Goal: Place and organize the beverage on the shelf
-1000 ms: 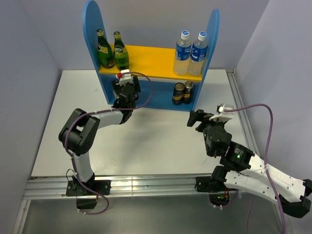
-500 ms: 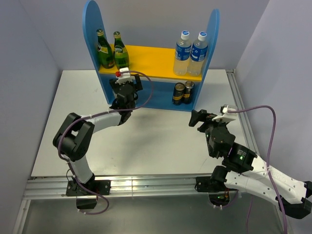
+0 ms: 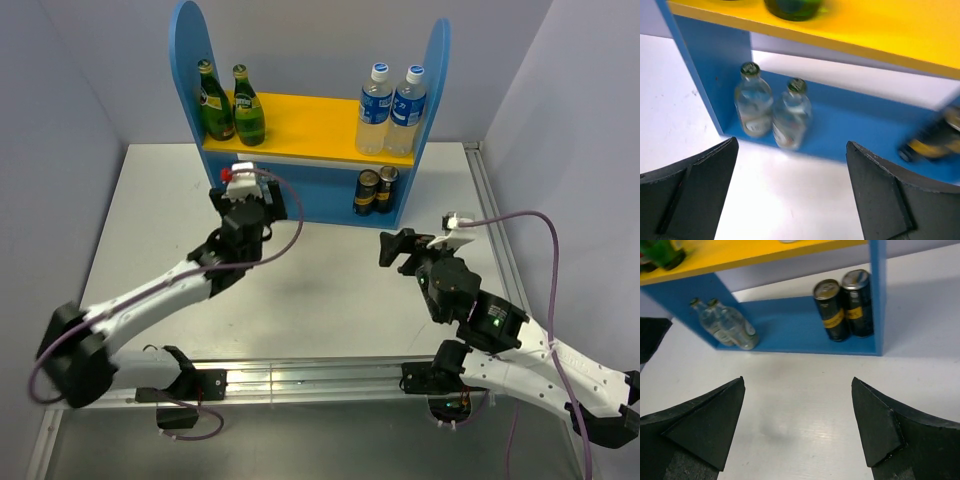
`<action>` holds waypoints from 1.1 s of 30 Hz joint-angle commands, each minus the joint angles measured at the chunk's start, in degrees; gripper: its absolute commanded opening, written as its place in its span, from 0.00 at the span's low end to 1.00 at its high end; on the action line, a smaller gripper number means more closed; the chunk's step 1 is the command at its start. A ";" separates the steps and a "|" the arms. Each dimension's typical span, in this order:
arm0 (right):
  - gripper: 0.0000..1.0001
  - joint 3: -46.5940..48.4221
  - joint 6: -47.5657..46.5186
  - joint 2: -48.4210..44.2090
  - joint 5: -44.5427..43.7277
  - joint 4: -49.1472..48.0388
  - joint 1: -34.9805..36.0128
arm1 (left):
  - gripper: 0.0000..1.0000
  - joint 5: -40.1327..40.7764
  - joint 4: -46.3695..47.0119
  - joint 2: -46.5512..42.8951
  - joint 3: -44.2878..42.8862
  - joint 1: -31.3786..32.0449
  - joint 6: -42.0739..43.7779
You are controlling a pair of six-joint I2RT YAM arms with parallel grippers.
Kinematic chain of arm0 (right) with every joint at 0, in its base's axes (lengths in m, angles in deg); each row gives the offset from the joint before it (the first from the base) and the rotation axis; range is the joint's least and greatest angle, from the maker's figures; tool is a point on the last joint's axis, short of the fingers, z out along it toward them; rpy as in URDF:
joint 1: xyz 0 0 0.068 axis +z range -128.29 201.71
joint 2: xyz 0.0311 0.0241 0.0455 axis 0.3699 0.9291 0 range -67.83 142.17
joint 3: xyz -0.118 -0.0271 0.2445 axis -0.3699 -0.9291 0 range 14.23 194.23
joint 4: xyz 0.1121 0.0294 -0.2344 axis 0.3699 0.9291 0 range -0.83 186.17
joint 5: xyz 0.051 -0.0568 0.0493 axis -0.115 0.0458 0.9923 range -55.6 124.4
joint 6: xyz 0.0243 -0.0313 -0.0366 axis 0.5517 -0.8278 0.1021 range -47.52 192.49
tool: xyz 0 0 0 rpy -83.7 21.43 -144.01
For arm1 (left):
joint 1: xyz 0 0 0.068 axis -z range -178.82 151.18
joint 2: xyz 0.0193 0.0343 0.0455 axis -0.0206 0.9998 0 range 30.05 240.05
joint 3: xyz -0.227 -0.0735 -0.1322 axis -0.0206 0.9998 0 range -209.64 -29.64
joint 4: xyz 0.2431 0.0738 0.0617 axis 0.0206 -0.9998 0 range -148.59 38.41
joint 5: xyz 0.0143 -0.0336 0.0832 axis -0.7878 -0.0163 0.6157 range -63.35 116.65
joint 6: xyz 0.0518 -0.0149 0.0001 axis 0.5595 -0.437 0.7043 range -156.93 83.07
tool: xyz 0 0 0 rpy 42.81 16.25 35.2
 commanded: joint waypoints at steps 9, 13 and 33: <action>0.94 34.20 -6.38 7.13 18.00 20.00 -0.04 | 0.96 1.20 -62.71 -25.95 -23.89 8.98 -18.07; 0.95 41.42 -6.29 4.94 21.35 26.09 -0.13 | 0.96 -0.82 -64.96 -31.39 -28.56 8.98 -15.80; 0.95 45.30 -4.00 -0.25 19.77 32.78 -0.13 | 0.96 -1.09 -65.04 -34.92 -27.25 8.98 -13.77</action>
